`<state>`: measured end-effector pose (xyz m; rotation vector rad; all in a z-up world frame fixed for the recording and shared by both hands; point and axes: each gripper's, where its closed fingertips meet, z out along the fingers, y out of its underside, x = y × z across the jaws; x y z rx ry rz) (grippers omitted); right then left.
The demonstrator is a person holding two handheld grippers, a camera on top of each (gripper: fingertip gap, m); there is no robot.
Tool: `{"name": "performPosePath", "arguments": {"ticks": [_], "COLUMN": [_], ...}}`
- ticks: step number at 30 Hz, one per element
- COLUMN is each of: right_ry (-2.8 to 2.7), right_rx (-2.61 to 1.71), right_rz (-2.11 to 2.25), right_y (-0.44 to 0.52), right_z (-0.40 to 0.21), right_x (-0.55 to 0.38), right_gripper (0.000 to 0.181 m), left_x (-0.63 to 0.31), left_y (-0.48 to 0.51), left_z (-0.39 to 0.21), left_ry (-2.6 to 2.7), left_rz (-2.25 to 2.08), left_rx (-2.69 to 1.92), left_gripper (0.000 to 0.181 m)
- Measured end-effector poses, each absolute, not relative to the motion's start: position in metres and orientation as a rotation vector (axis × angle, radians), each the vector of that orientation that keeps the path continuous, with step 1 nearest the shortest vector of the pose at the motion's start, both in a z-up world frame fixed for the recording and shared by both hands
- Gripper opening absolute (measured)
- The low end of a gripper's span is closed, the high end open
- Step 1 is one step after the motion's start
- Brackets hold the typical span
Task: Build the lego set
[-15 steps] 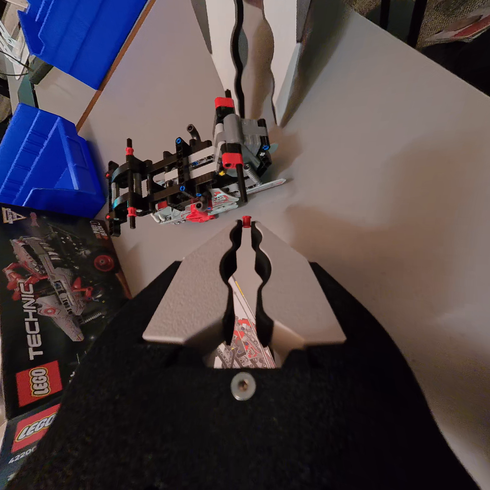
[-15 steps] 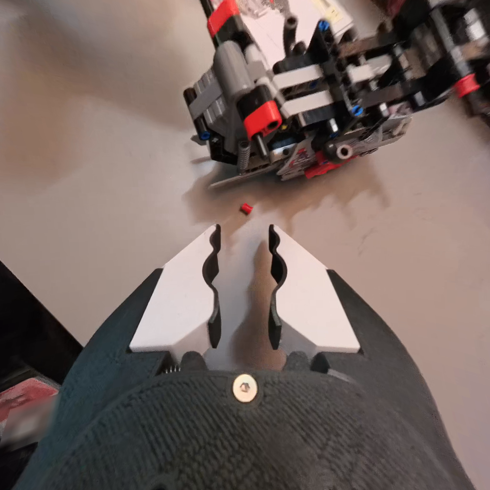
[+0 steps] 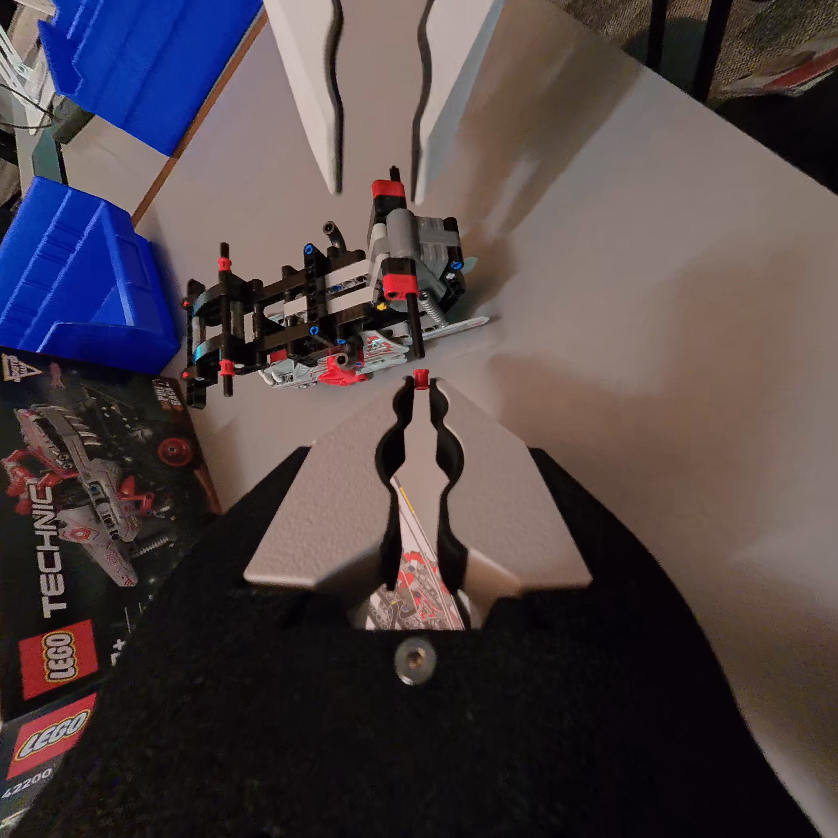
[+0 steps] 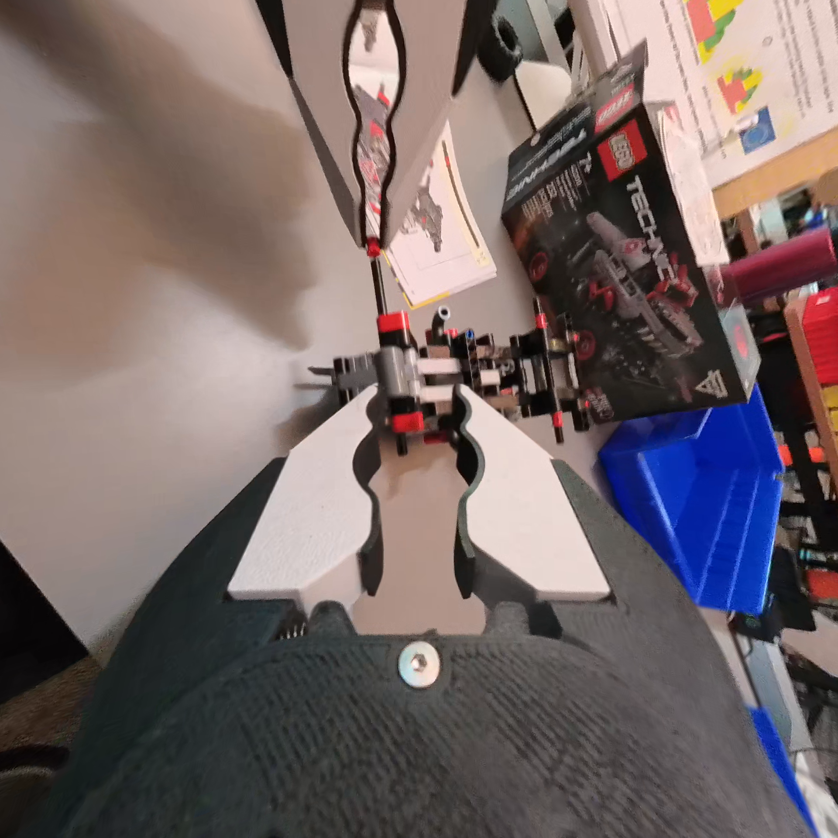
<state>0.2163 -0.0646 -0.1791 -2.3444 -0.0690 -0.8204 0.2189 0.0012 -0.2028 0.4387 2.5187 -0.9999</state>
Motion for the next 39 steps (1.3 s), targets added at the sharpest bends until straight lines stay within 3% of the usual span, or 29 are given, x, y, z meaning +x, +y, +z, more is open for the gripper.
{"name": "performPosePath", "arguments": {"ticks": [10, 18, 39], "right_ry": [-0.259, -0.292, -0.237], "right_rx": [-2.442, -2.495, -2.462], "right_rz": [-0.800, -0.791, -0.880], "right_y": [-0.018, -0.014, -0.010], "right_z": [-0.196, -0.210, -0.209], "right_x": [0.216, 0.220, 0.228], "right_gripper": [0.023, 0.002, 0.003], "left_x": [0.217, 0.217, 0.220], "left_y": [-0.003, -0.004, -0.001], "left_z": [-0.201, -0.202, -0.204], "left_ry": [2.510, 2.517, 2.586], "left_rz": [-1.030, -1.022, -0.985], "left_rx": [0.438, 0.419, 0.318], "left_gripper": [0.004, 0.004, 0.004]}}
